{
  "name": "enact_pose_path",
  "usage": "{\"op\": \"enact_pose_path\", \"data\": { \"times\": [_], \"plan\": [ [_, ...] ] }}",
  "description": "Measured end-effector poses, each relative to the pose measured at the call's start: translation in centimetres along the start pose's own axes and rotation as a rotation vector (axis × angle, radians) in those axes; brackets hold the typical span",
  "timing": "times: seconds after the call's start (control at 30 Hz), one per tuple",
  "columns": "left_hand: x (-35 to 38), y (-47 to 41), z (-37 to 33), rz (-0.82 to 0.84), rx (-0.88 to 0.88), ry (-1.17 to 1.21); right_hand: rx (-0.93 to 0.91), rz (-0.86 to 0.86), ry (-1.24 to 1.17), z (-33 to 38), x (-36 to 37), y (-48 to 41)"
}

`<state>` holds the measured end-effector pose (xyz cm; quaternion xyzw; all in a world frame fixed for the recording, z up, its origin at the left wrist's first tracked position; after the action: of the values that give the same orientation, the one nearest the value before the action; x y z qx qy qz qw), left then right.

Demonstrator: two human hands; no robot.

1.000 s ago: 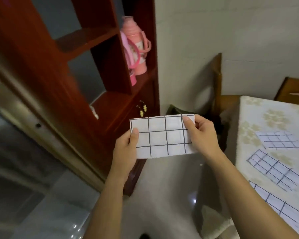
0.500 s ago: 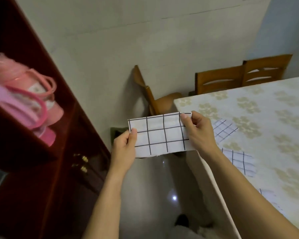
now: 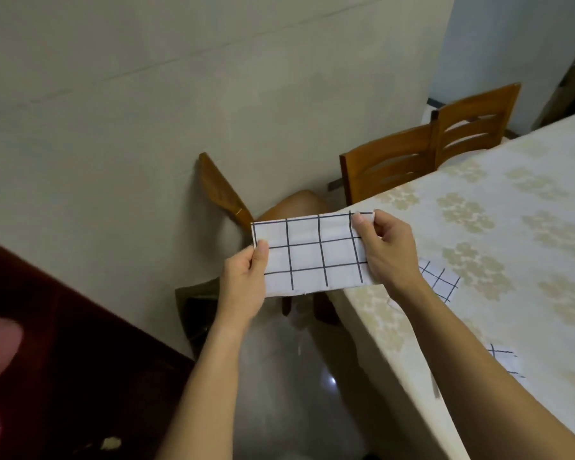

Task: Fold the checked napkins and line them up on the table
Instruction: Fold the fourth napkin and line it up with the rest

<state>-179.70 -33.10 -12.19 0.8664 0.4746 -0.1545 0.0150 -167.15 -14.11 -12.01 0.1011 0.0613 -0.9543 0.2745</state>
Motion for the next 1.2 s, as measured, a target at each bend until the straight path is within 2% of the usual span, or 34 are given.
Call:
{"op": "enact_pose_path", "data": {
  "times": [0.13, 0.3, 0.47, 0.57, 0.73, 0.8, 0.9, 1.07, 1.2],
  "plan": [
    [2.2, -6.6, 1.9, 0.156, -0.061, 0.11, 0.116, -0.154, -0.026, -1.5, 1.2, -3.8],
    [4.8, -15.2, 2.4, 0.437, -0.073, 0.242, 0.193, -0.413, -0.038, -1.6, 2.0, -9.0],
    [8.1, -22.4, 2.5, 0.516, -0.052, 0.3, 0.218, -0.581, -0.1, -2.1, 2.2, -12.0],
    [10.9, -25.5, 2.1, 0.555, -0.025, 0.328, 0.231, -0.562, -0.146, -3.2, 1.5, -12.1],
    [17.4, -30.4, 2.7, 0.526, -0.055, 0.328, 0.35, -0.341, -0.172, -5.4, -1.1, -13.3],
    [20.2, -31.4, 3.6, 0.566, -0.139, 0.341, 0.383, -0.384, -0.196, -6.9, -1.6, -14.7],
    [23.6, -31.3, 5.9, 0.716, -0.275, 0.277, 0.464, -0.488, -0.25, -10.3, -1.6, -16.5],
    [27.8, -31.7, 11.1, 0.79, -0.273, 0.082, 0.661, -0.528, -0.246, -17.5, -0.3, -17.3],
    [30.2, -32.1, 14.5, 0.972, -0.189, -0.115, 0.802, -0.628, -0.175, -21.4, 2.0, -15.5]
  ]
}}
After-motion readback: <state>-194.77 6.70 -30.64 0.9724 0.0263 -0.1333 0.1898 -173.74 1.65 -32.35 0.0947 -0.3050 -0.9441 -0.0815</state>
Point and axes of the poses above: each hand's wrist, its own y-axis away from the middle knuckle, its own x-axis out of the palm, z = x × y, the point moved 2 cm from there along -y, towards the middle knuckle, and after that the axes turned 7 degrees about x, right-handed, at the moved point
